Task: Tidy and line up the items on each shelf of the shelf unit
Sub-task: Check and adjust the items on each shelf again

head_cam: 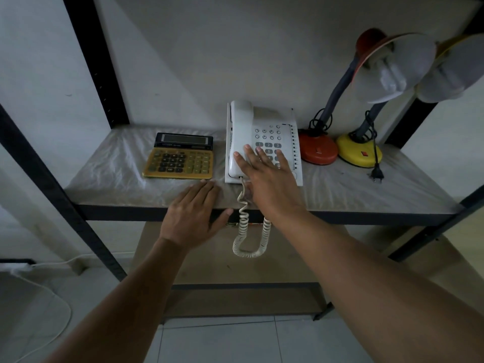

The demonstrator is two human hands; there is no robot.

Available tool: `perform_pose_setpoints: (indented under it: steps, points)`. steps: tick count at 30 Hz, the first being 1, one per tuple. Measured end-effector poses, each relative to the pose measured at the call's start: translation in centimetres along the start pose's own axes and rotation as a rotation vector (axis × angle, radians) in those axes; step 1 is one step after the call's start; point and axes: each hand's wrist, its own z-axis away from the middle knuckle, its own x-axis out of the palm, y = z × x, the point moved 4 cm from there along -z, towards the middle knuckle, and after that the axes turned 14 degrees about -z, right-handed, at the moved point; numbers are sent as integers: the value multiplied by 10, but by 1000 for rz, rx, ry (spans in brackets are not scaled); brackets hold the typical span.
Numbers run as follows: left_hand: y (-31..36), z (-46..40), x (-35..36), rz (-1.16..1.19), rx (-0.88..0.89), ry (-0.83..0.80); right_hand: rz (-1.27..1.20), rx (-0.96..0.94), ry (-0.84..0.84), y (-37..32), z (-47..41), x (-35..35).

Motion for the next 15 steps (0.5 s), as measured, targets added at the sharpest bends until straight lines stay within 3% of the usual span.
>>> perform_pose_setpoints:
  steps: [15]
  points:
    - [-1,4,10,-79,54,181,30,-47,-49,16,-26,7]
